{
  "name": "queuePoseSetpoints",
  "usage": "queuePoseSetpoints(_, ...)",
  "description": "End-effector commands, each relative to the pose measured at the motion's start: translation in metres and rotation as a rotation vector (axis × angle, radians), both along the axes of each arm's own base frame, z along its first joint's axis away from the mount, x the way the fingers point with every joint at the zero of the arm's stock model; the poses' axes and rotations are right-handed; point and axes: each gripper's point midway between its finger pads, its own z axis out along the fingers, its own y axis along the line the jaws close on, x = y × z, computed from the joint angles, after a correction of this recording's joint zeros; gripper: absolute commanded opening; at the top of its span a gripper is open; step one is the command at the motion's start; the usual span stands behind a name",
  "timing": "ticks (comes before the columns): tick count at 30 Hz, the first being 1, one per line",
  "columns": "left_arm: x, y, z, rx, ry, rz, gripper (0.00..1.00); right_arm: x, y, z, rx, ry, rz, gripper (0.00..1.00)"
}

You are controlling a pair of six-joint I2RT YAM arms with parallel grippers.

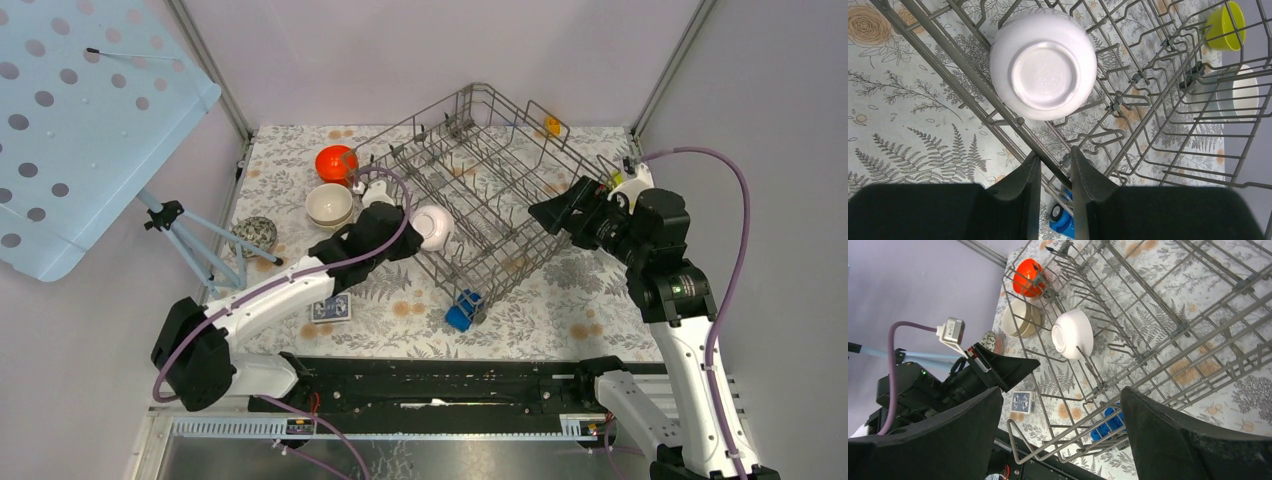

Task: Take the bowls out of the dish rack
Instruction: Adjust the dish rack at the center of the board.

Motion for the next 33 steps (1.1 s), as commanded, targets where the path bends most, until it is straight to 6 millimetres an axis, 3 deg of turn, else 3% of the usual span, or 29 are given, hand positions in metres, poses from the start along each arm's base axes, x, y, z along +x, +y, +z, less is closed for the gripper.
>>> queuePoseSetpoints(1, -0.025, 0.004, -0.006, 0.101, -0.039, -0.251, 0.0, 0.005, 0.013, 0.02, 0.04, -0.089, 0.069, 0.94)
queuePoseSetpoints(5, -0.038, 0.012, -0.003, 0.087, -0.048, -0.292, 0.0, 0.019, 0.013, 0.014, 0.032, -0.085, 0.058, 0.93)
queuePoseSetpoints(14, -0.05, 0.037, 0.003, 0.149, -0.071, -0.305, 0.0, 0.063, -0.021, 0.007, -0.038, -0.07, -0.188, 0.92)
queuePoseSetpoints(21, -0.051, 0.039, 0.004, 0.17, -0.075, -0.35, 0.0, 0.072, 0.019, 0.016, -0.006, -0.071, 0.017, 0.87)
queuePoseSetpoints(33, -0.016, 0.019, -0.006, 0.248, -0.038, -0.359, 0.0, 0.089, 0.095, -0.009, -0.147, 0.034, 0.263, 0.88)
